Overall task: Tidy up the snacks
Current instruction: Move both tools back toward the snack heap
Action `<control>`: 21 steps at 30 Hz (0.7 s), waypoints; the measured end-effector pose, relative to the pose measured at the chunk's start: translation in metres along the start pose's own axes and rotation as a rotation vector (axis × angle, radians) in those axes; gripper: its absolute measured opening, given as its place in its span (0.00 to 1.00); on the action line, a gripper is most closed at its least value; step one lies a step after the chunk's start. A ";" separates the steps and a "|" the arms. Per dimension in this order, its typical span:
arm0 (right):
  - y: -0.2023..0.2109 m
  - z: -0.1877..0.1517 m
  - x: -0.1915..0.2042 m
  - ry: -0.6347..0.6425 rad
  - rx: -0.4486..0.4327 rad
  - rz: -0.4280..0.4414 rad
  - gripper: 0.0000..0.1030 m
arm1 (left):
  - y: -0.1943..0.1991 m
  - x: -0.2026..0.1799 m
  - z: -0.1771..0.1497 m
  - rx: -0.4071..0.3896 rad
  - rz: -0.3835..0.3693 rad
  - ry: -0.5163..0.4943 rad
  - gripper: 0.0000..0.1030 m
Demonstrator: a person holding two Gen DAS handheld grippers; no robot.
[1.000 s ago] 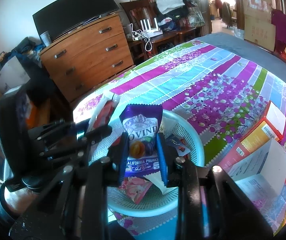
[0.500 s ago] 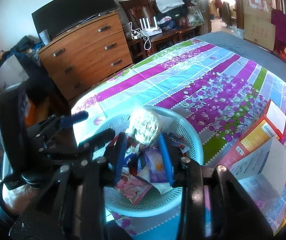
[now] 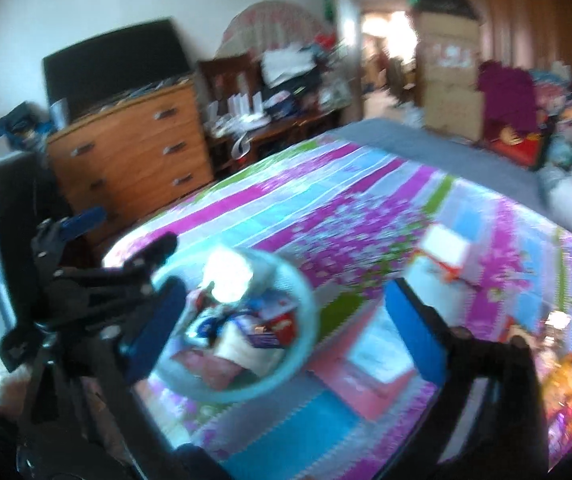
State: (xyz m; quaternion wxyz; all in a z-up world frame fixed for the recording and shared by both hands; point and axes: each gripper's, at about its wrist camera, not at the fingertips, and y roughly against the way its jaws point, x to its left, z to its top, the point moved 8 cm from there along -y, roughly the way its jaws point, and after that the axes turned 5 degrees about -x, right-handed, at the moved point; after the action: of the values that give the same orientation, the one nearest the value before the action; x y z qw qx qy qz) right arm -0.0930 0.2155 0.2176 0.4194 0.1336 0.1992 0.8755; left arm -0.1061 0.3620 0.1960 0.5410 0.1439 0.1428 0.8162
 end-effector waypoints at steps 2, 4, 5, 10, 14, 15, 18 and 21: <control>0.024 0.004 -0.019 -0.001 -0.033 -0.079 1.00 | 0.012 -0.012 0.008 -0.024 0.021 -0.004 0.99; 0.043 0.005 -0.035 0.007 -0.036 -0.175 1.00 | 0.021 -0.024 0.014 -0.025 0.029 0.021 0.99; 0.054 0.004 -0.045 0.009 -0.029 -0.230 1.00 | 0.025 -0.029 0.014 -0.012 0.030 0.033 0.99; 0.098 -0.018 -0.091 -0.048 0.009 -0.420 1.00 | 0.042 -0.077 0.008 0.018 -0.038 -0.013 0.99; 0.120 -0.048 -0.120 -0.039 0.056 -0.530 1.00 | 0.052 -0.119 -0.011 0.082 -0.137 -0.027 0.99; 0.123 -0.060 -0.129 -0.042 0.080 -0.545 1.00 | 0.054 -0.128 -0.014 0.089 -0.156 -0.035 0.99; 0.127 -0.111 -0.163 -0.059 0.185 -0.610 1.00 | 0.062 -0.158 -0.025 0.106 -0.206 -0.068 0.99; 0.130 -0.172 -0.201 -0.120 0.318 -0.658 1.00 | 0.070 -0.199 -0.045 0.136 -0.270 -0.136 0.99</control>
State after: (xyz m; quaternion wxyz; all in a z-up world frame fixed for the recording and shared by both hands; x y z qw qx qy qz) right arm -0.1273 -0.0573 0.1112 0.6636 0.1767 0.3400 0.6425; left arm -0.1078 0.1487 0.1661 0.6432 0.2146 0.1788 0.7130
